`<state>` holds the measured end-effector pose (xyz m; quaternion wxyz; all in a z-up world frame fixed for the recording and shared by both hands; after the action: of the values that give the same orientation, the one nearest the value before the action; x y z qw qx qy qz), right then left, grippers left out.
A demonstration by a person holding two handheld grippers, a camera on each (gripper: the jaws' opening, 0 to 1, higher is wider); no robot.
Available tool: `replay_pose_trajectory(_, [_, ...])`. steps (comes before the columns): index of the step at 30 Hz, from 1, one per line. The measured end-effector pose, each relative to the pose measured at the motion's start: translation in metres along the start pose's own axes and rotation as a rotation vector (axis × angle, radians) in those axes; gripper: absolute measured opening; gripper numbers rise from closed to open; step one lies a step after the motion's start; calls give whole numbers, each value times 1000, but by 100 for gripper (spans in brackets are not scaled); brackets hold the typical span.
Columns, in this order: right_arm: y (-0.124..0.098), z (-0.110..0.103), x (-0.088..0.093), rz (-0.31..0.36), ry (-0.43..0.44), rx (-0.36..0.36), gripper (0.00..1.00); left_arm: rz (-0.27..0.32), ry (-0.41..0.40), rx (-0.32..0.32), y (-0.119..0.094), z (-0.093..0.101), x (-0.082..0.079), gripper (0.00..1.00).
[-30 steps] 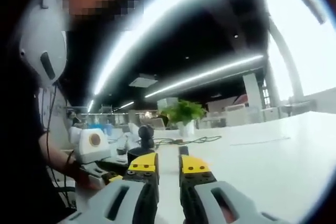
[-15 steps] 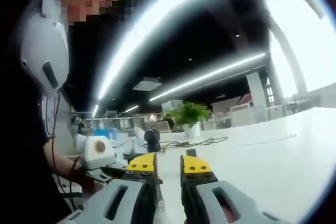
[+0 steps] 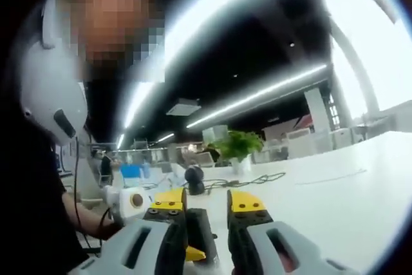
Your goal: Pick up cosmetic bottle twist off cap place on table pick up cap screw tight cap place on table
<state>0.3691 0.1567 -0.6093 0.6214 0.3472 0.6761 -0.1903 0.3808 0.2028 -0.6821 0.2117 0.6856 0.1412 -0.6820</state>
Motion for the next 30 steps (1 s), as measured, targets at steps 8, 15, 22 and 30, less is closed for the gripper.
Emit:
replay_pose_trajectory(8, [23,-17,21,-119,-117,111,25,-14,3,-10,0,2,2,12])
replay_pose_trajectory(15, [36,-22,44,-178,-204,246,27,-29,14,-13,0,2,5,12])
replay_pose_trajectory(22, [42,-16,47,-190,-217,329,24,-34,-2,-14,-1,1,6,12])
replay_pose_trajectory(30, [43,-9,51,-219,-229,345,19,-34,6,-17,0,0,6,12])
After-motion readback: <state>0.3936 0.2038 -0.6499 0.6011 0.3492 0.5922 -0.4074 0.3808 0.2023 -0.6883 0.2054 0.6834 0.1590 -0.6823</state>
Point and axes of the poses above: the point that each gripper's makers call its tool centre point, and the gripper's own axes: y roughly forward along the fingers, z roughly to its right, x roughly out of its underside, the point moved 1 cm from there along -y, roughly backward along the fingers
